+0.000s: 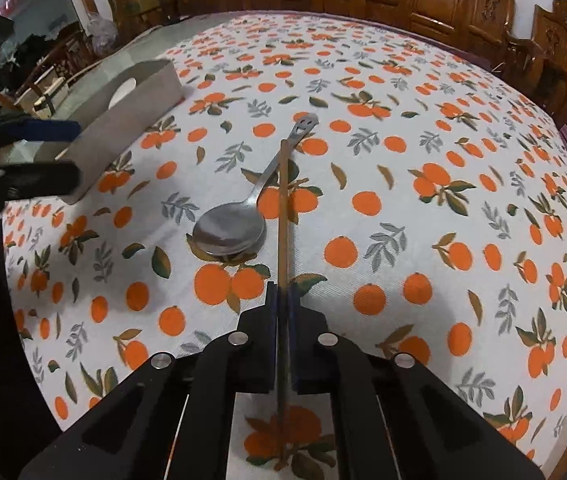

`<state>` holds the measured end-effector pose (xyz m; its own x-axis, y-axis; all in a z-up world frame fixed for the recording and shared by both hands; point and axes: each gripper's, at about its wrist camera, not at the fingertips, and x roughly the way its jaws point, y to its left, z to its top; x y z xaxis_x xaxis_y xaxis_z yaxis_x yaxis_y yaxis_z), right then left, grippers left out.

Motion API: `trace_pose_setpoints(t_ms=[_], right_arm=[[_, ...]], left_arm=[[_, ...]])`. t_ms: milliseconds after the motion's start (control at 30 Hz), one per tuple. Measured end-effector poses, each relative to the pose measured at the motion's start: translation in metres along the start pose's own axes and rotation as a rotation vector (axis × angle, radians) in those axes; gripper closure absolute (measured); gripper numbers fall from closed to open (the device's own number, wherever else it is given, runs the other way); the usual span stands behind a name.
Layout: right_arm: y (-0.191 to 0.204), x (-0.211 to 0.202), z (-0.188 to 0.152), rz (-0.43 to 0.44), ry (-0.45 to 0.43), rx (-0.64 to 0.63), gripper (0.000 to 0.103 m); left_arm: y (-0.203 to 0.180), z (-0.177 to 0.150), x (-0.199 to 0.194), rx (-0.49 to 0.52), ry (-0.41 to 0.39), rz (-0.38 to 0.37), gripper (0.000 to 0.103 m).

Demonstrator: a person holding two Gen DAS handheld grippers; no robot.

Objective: Organize utensils
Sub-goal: 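Grasp the brown wooden chopstick with the right tool, then lift the chopstick with the right tool while the left tool grasps the metal spoon handle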

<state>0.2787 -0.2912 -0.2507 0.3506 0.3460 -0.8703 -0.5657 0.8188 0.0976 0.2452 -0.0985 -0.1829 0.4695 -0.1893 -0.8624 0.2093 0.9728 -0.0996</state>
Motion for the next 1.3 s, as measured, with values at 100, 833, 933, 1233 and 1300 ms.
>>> trace_pose_setpoints(t_ms=[100, 833, 933, 1233, 1300], right_arm=[[-0.003, -0.013, -0.006, -0.018, -0.028, 0.023, 0.097], [-0.034, -0.048, -0.051, -0.083, -0.097, 0.177, 0.097], [-0.031, -0.048, -0.05, -0.078, -0.099, 0.176, 0.097], [-0.02, -0.046, -0.047, -0.075, -0.095, 0.158, 0.097], [-0.018, -0.045, -0.046, -0.074, -0.095, 0.159, 0.097]], left_arm=[[-0.006, 0.004, 0.008, 0.005, 0.007, -0.006, 0.01], [-0.073, 0.026, 0.08, 0.047, 0.104, 0.001, 0.018], [-0.074, 0.023, 0.085, 0.06, 0.126, 0.011, 0.03], [-0.064, 0.016, 0.08, 0.056, 0.115, -0.024, 0.062], [-0.061, 0.014, 0.077, 0.058, 0.109, -0.028, 0.062]])
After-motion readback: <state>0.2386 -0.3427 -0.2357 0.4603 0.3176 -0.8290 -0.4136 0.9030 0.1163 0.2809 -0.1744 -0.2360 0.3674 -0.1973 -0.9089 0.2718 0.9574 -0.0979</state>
